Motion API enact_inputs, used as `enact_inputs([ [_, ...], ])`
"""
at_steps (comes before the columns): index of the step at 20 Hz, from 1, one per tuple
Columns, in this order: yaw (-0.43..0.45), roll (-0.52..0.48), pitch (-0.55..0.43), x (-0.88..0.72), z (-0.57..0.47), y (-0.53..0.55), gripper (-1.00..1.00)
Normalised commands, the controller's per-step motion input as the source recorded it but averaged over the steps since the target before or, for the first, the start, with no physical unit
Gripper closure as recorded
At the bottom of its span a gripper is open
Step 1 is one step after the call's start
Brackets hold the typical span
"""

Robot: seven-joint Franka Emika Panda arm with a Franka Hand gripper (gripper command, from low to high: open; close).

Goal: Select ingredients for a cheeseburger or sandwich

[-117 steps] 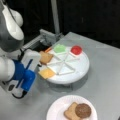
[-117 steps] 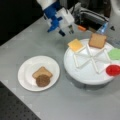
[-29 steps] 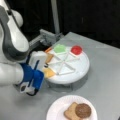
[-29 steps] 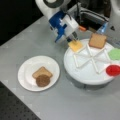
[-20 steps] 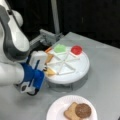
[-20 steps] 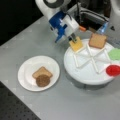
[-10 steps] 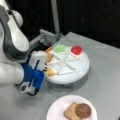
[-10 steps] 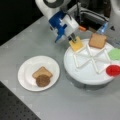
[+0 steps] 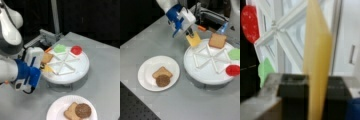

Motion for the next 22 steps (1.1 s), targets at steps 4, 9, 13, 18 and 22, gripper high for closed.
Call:
enact_inputs([
  [4,0.199,-0.053,0.174,0.47,0.24,-0.35,1.0],
  [9,0.332,-0.064,0.178,0.76,0.15,-0.39,1.0],
  [13,0.419,0.005,0.163,0.89,-0.08,-0.36,1.0],
  [18,0.343,0.09,0.17,0.73,-0.08,-0.42,1.0],
  [22,0.236,0.072,0.182,0.52,0.0,-0.48,1.0],
])
